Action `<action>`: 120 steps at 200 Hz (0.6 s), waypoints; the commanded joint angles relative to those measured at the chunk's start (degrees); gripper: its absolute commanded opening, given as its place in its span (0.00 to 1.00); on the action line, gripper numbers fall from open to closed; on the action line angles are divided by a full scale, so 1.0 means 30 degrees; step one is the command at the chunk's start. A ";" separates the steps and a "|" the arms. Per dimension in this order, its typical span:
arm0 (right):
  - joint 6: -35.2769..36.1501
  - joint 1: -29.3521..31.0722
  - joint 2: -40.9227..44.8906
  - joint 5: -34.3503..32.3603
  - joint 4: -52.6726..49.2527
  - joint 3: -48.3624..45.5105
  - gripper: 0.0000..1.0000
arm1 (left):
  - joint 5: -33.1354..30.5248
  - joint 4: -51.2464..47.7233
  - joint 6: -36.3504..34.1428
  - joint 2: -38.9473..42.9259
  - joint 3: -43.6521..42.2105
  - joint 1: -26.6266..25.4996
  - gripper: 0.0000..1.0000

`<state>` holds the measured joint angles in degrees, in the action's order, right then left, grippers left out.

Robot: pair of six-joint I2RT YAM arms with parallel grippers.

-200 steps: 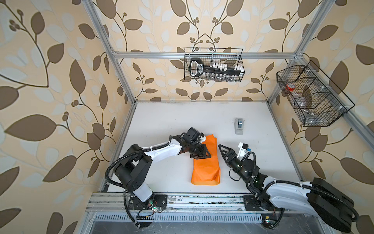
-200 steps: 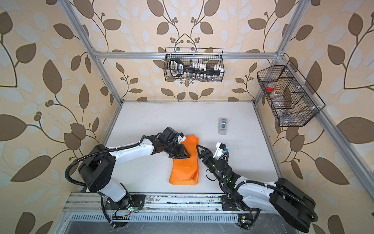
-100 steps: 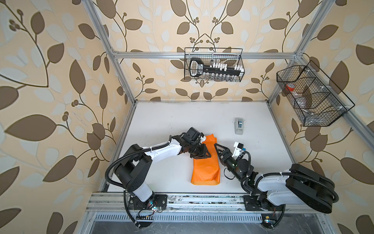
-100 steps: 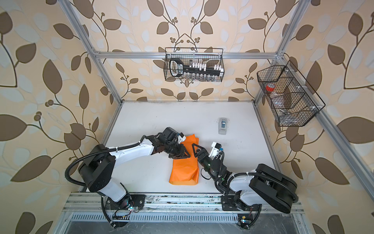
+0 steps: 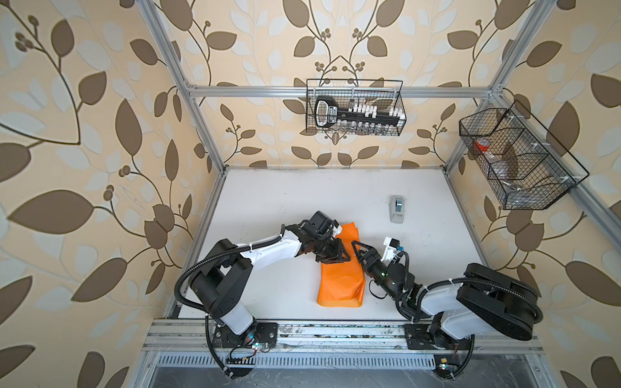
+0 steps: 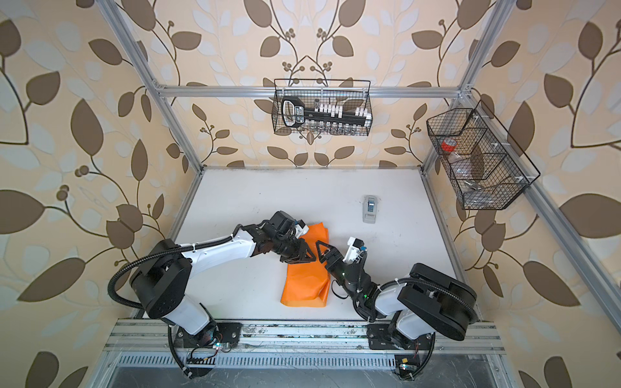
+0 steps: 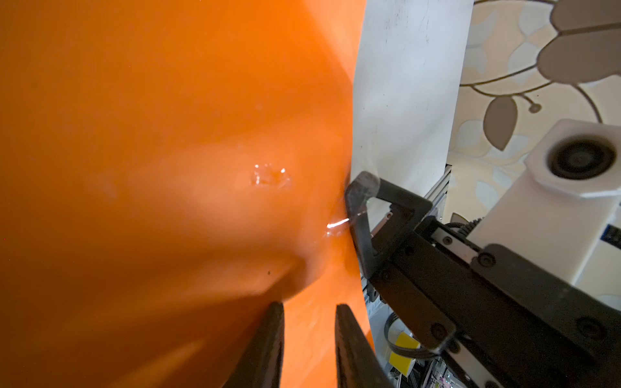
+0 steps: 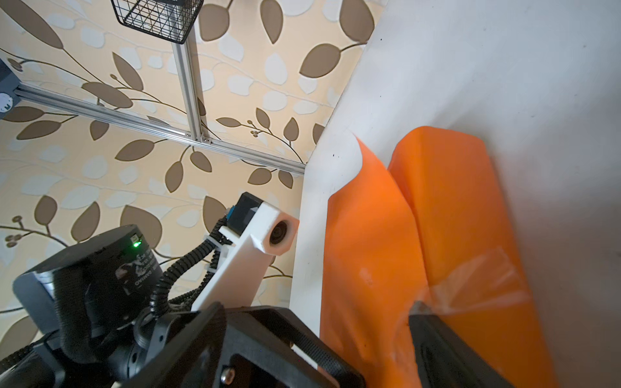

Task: Wrap the gift box in paper

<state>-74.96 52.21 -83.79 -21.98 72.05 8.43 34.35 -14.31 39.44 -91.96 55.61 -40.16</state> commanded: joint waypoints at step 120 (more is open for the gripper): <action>0.1722 0.0692 0.1099 -0.1165 -0.4325 0.0588 0.89 | -0.1049 -0.1451 0.0260 -0.0322 -0.0993 -0.0064 0.30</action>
<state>-70.43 53.69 -81.49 -24.49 65.95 9.65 34.52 -13.26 39.66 -91.96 55.07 -40.16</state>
